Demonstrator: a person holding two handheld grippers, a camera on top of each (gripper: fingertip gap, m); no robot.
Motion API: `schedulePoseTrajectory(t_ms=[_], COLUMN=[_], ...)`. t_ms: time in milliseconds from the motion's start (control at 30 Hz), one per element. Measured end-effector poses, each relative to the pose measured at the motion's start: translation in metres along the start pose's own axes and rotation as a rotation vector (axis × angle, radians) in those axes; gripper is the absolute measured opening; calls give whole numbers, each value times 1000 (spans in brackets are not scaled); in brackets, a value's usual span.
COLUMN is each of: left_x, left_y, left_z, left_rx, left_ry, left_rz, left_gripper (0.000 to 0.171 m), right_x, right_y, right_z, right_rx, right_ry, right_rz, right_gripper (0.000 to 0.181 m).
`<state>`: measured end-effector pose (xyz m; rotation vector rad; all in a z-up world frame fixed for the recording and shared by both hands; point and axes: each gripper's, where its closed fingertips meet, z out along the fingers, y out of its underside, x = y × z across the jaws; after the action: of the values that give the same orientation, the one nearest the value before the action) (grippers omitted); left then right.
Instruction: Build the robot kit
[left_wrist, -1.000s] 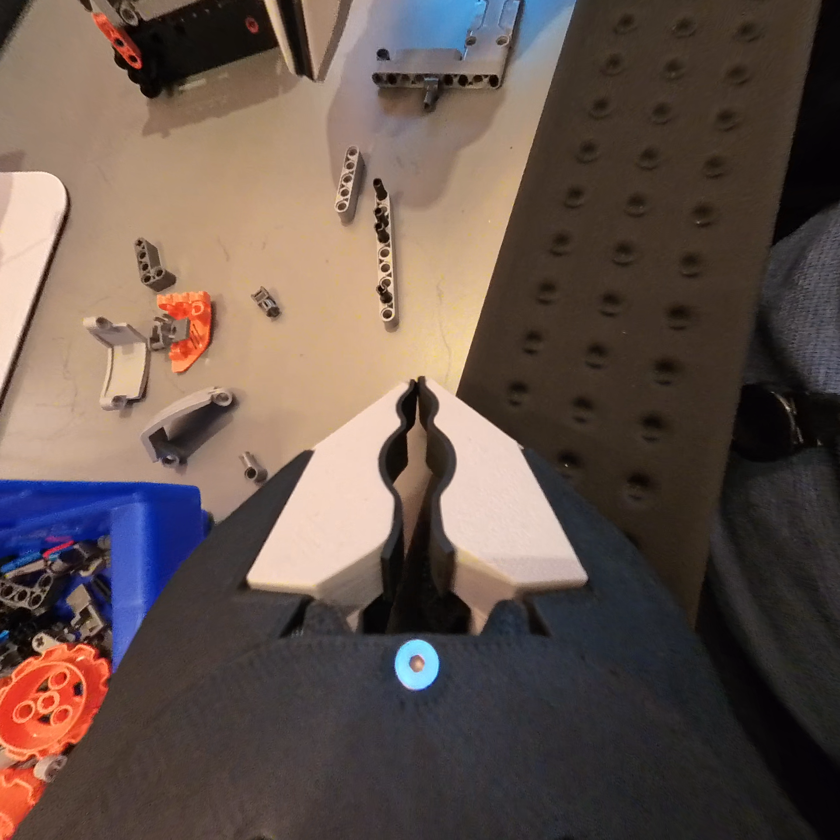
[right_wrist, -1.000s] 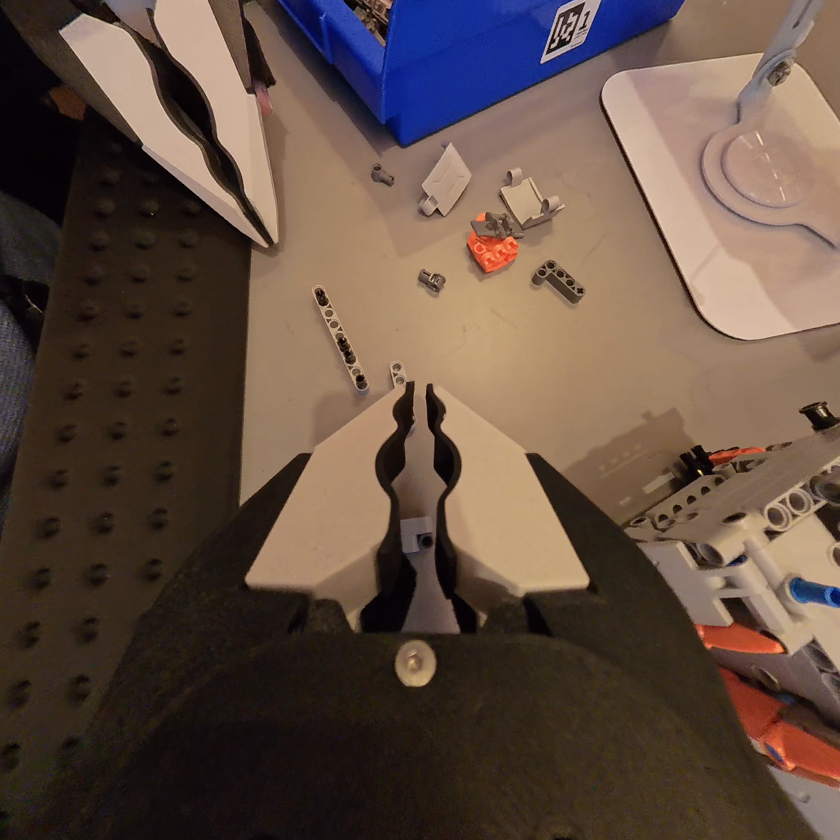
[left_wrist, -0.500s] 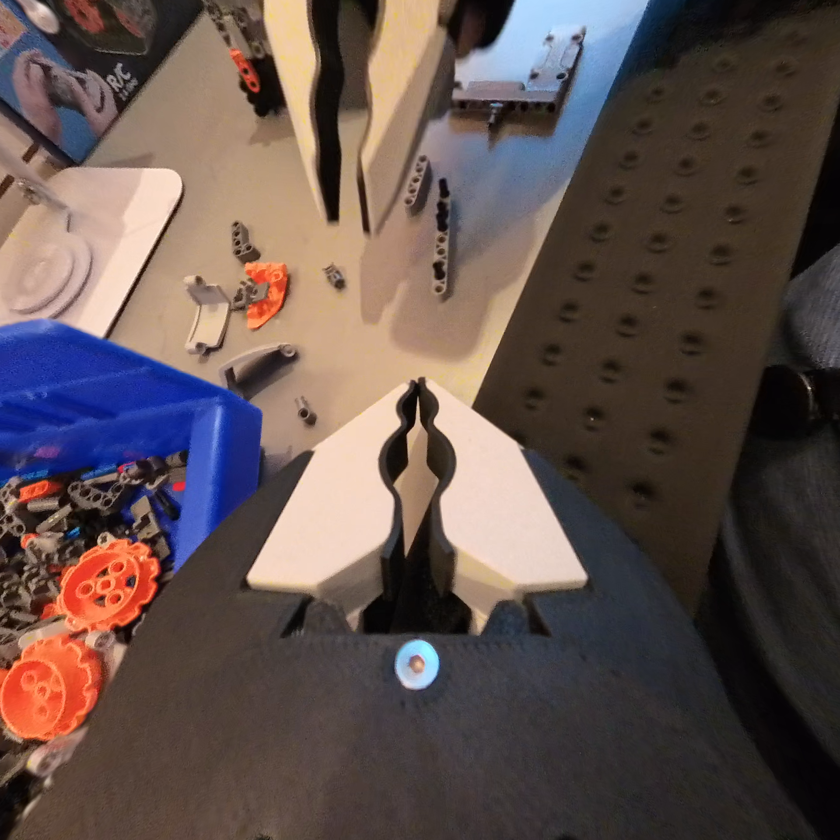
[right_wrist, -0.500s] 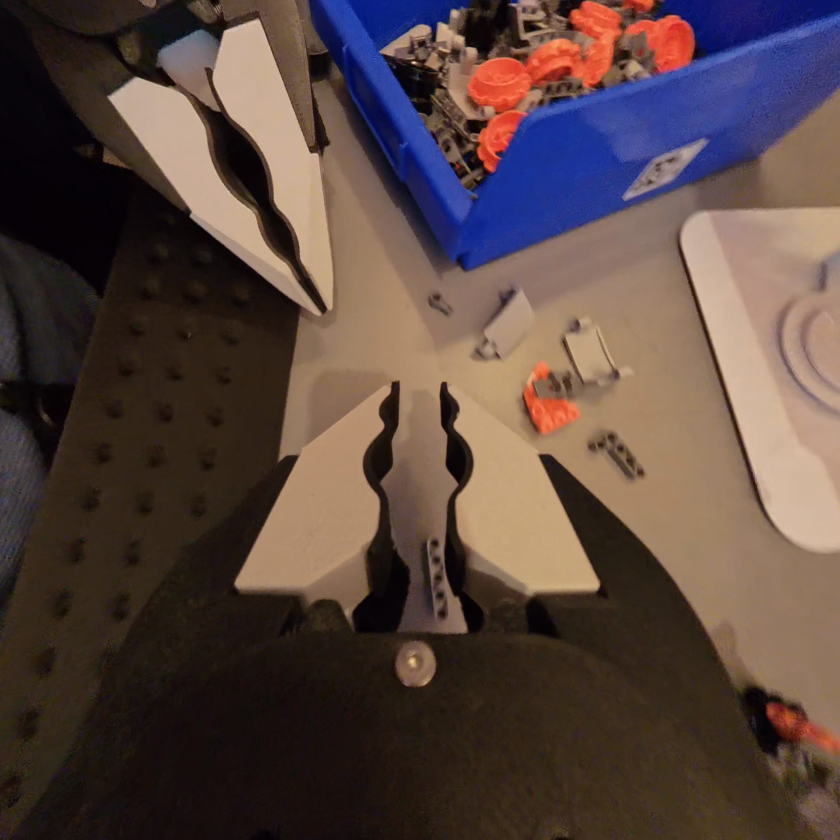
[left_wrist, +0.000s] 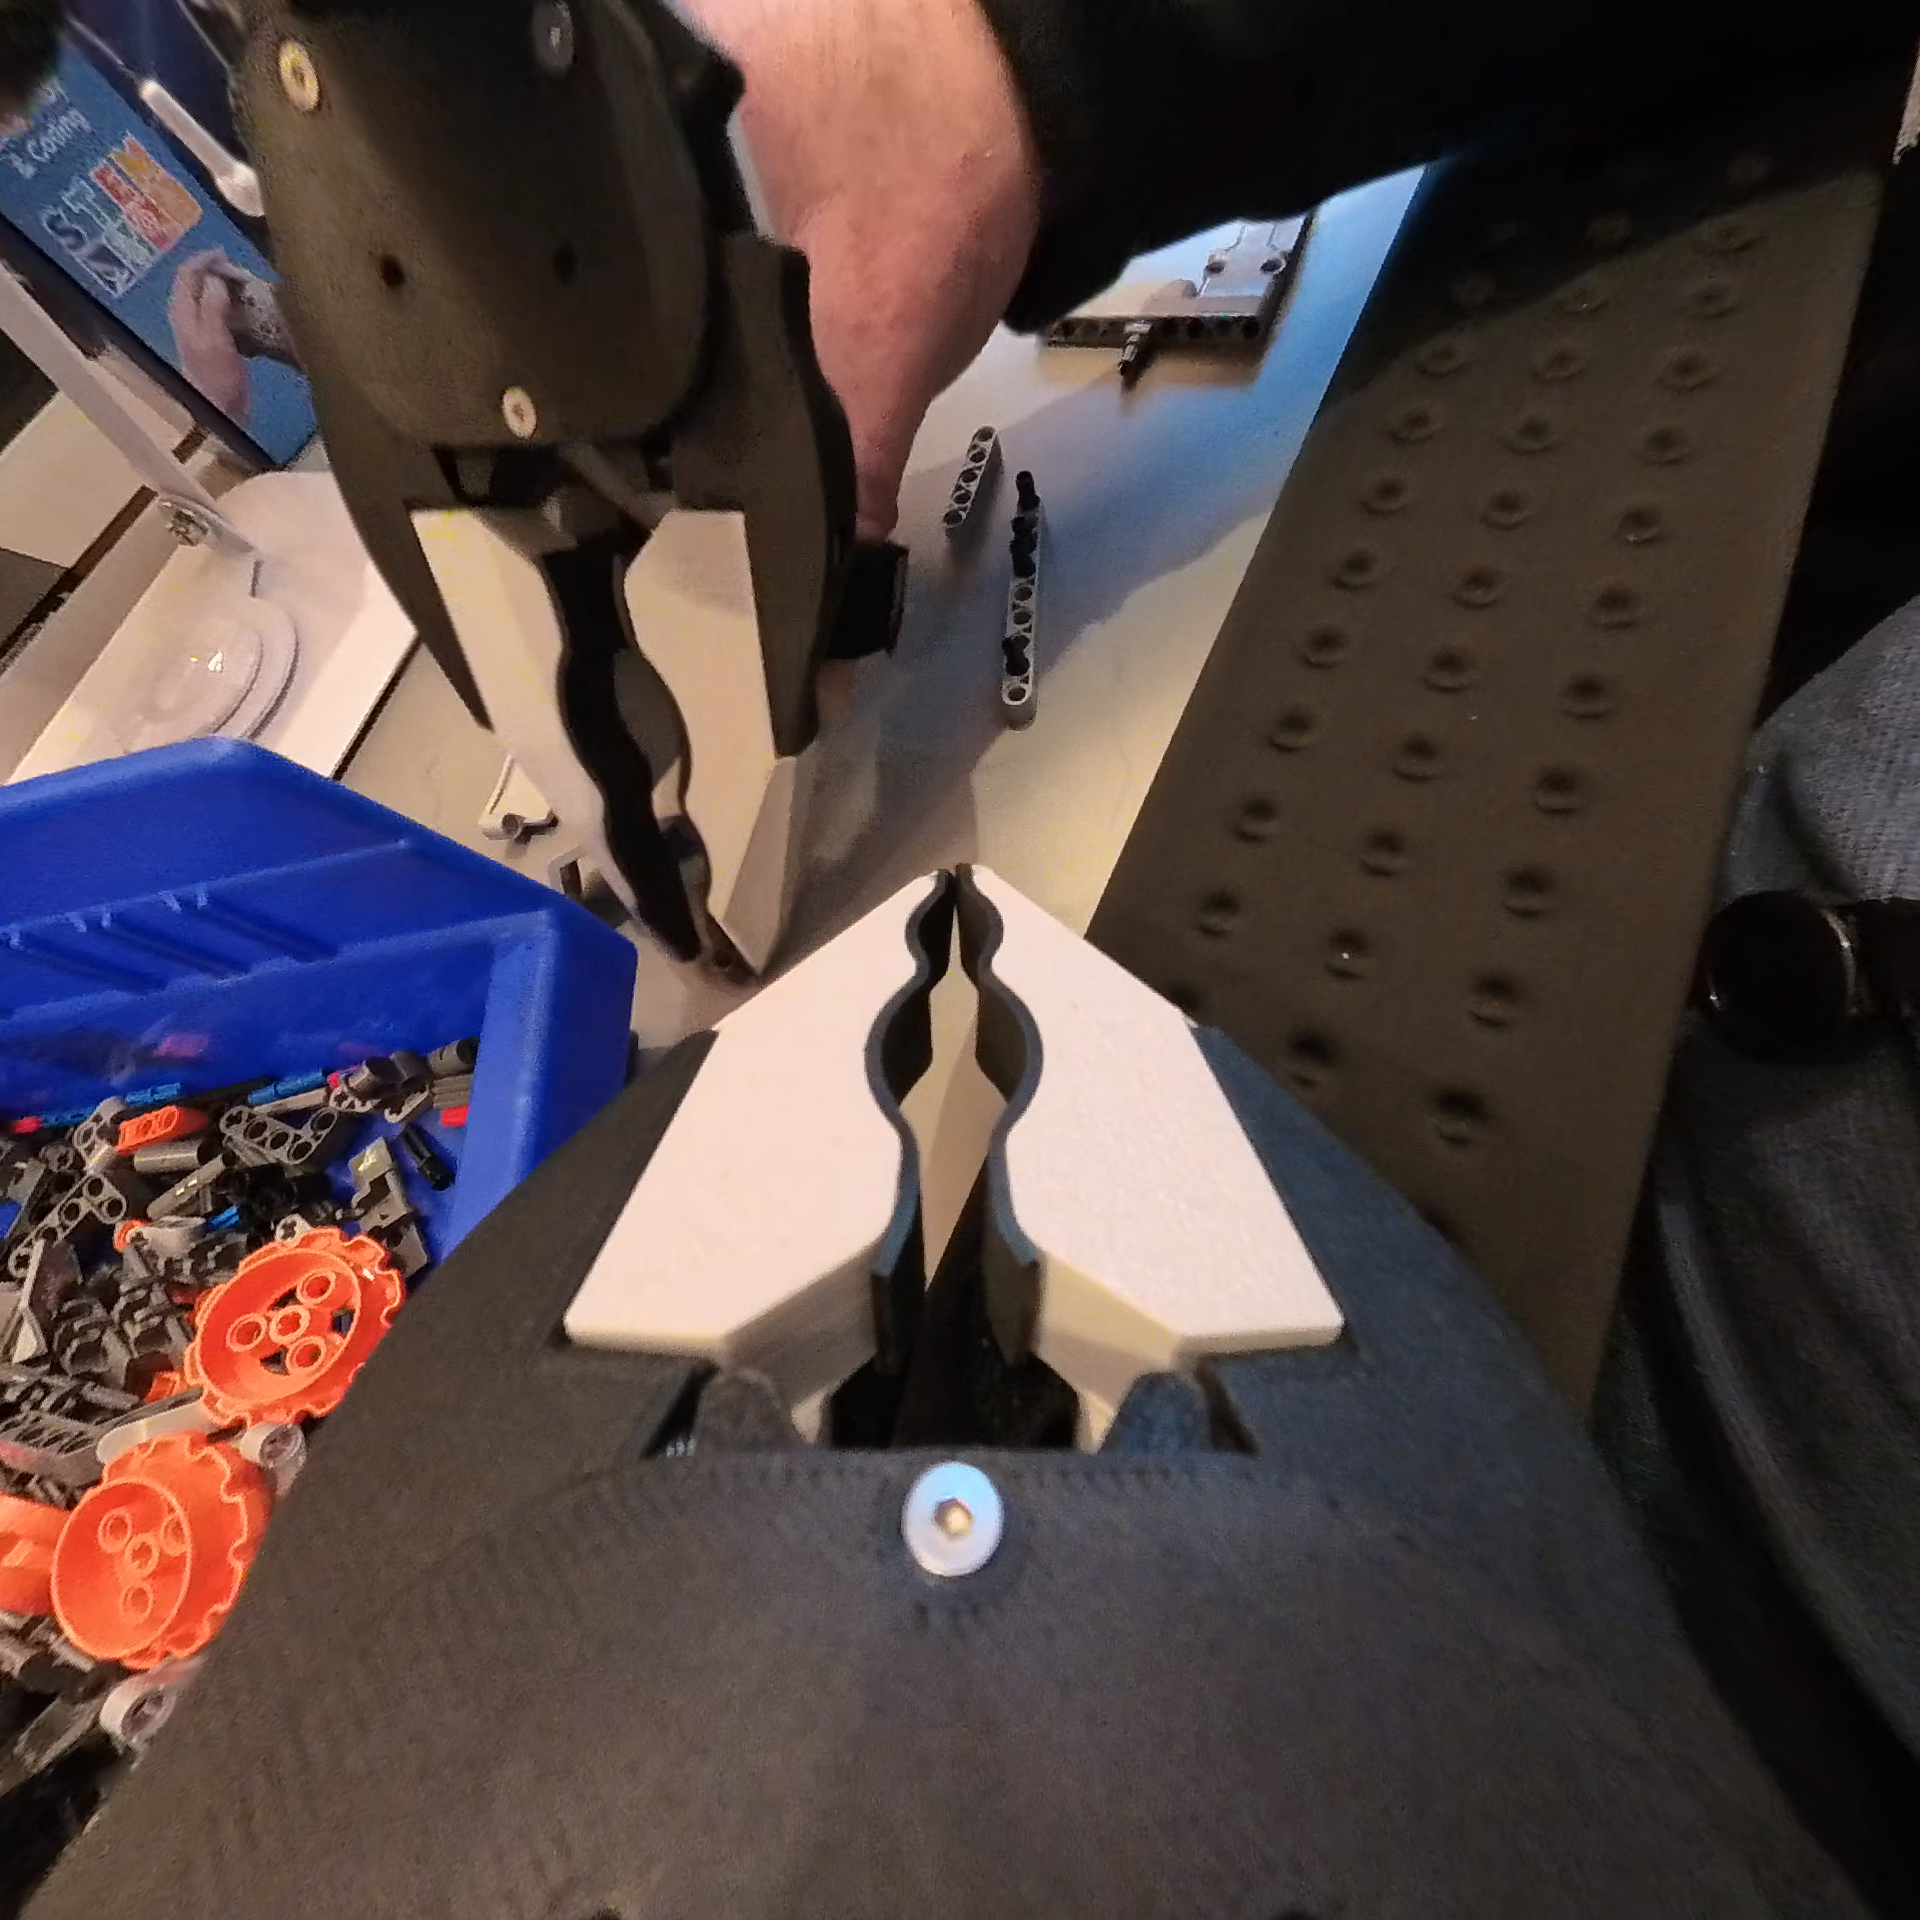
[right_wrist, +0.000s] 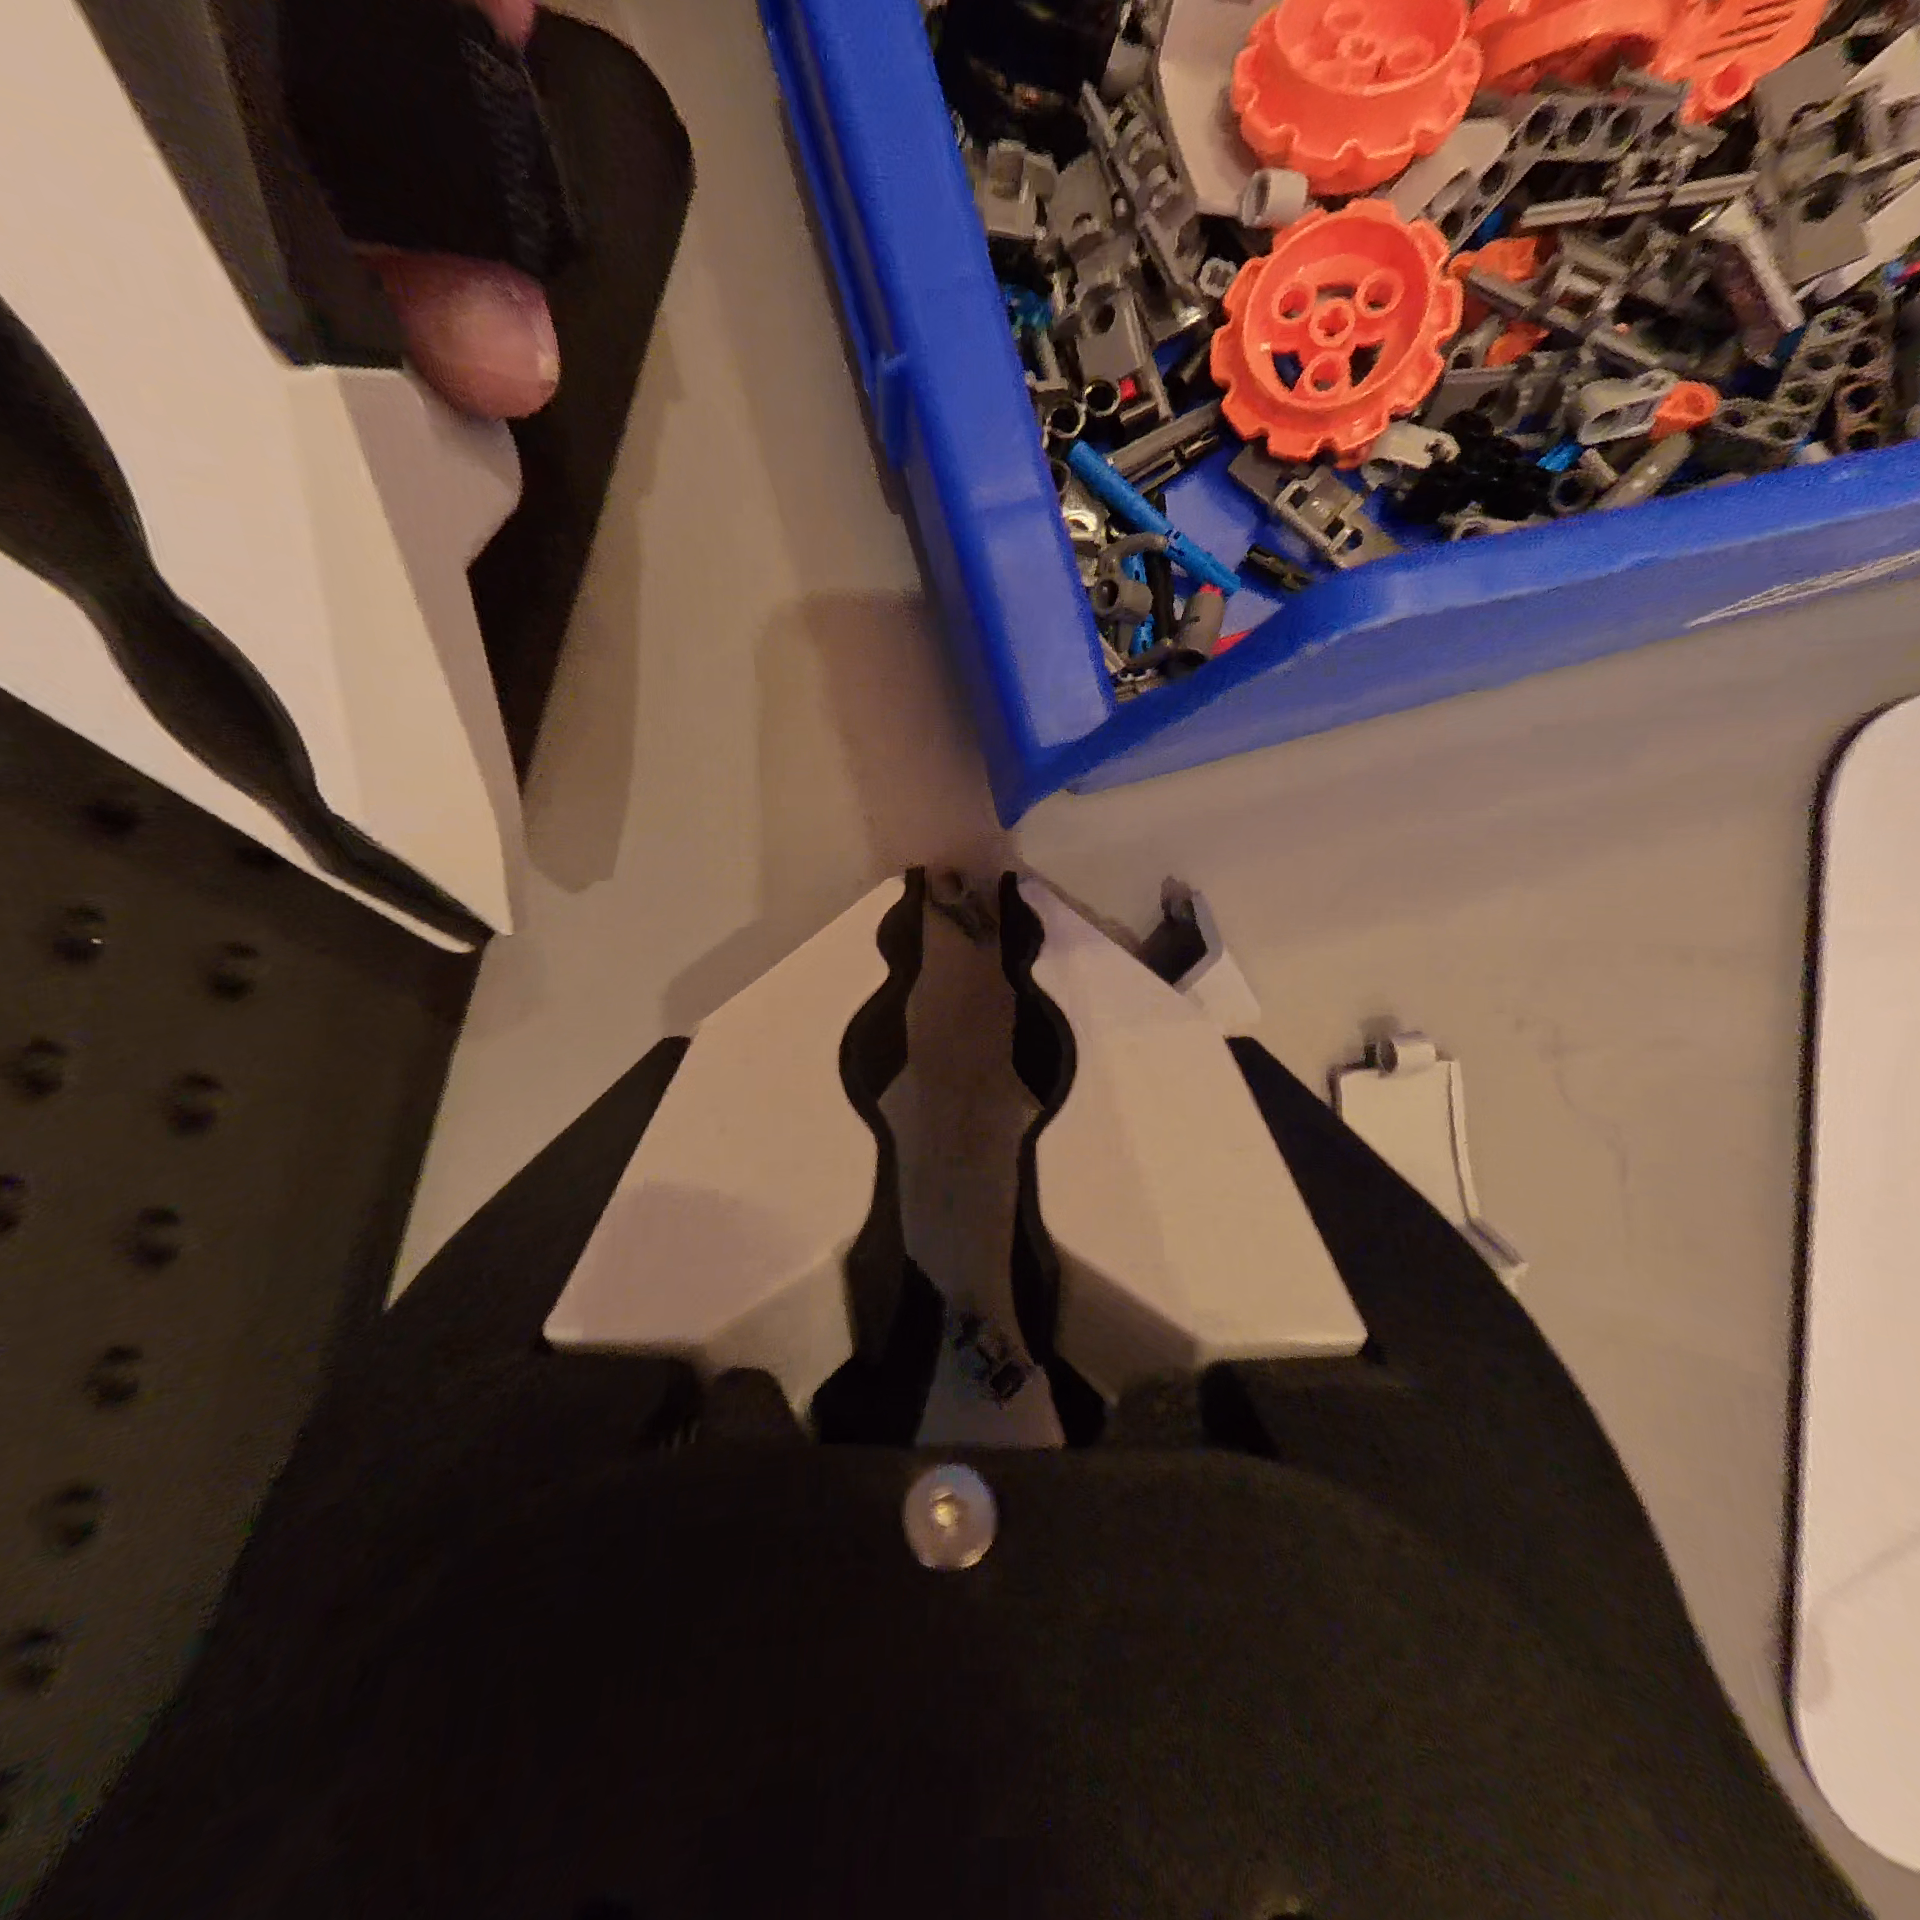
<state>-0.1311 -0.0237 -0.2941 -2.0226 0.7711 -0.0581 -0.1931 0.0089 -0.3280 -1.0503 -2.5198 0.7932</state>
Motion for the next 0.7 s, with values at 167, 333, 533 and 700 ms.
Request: schedulePoseTrajectory(t_ms=[167,333,533,700], left_x=[-1,-11,-21,-18], left_y=[-1,-6,-11,-22], left_z=[-1,-5,-2,14], left_rx=[10,43,38,5], left_ry=[-4,-59,-102,-76], left_rz=[-5,-25,-23,14], left_gripper=[0,10,17,22], right_x=[-4,-16,-26,-26], right_y=[1,0,21,61], right_z=[-1,-27,-90,-134], right_rx=[-2,82,186,203], right_ry=[-41,-121,-106,-4], right_rz=[7,100,228,337], right_gripper=[5,5,5,4])
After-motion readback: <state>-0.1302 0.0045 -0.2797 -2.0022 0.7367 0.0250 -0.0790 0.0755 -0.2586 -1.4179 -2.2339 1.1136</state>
